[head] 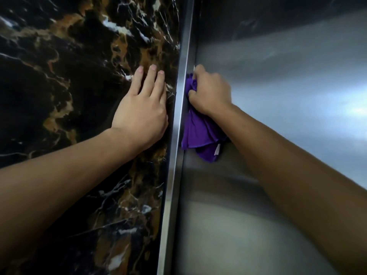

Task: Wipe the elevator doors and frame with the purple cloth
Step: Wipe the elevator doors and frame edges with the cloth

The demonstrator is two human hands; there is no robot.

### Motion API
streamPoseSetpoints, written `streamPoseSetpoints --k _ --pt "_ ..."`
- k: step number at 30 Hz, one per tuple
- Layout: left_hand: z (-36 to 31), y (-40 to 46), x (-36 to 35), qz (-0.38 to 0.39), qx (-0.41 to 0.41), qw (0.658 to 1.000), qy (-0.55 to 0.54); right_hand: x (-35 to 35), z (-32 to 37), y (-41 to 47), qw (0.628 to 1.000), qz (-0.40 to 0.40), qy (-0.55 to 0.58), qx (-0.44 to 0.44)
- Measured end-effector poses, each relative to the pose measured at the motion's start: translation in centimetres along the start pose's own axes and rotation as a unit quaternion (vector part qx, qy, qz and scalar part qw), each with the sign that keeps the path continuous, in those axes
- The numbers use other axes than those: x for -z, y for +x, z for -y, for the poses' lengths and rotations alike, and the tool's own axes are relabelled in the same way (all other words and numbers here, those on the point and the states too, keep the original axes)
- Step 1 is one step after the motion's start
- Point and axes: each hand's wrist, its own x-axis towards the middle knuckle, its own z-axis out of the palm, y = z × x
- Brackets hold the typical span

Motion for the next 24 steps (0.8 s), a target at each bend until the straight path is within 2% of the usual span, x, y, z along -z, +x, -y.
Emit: streamPoseSetpoints --k 10,19,24 --pt "-2.1 -10.1 0.1 0.066 -0.064 0.995 -0.029 -2.9 2.0 -10.6 0.997 0.037 0.021 -0.062" --pt "-4.1 -12.9 -0.3 0.068 -0.051 0.996 -0.029 -4.8 2.5 -14.8 0.997 0.029 0.028 -0.061" --pt "-4.9 -14.2 -0.6 0.046 -0.039 0.998 -0.028 -6.3 2.4 -18.3 0.998 0.033 0.034 -0.052"
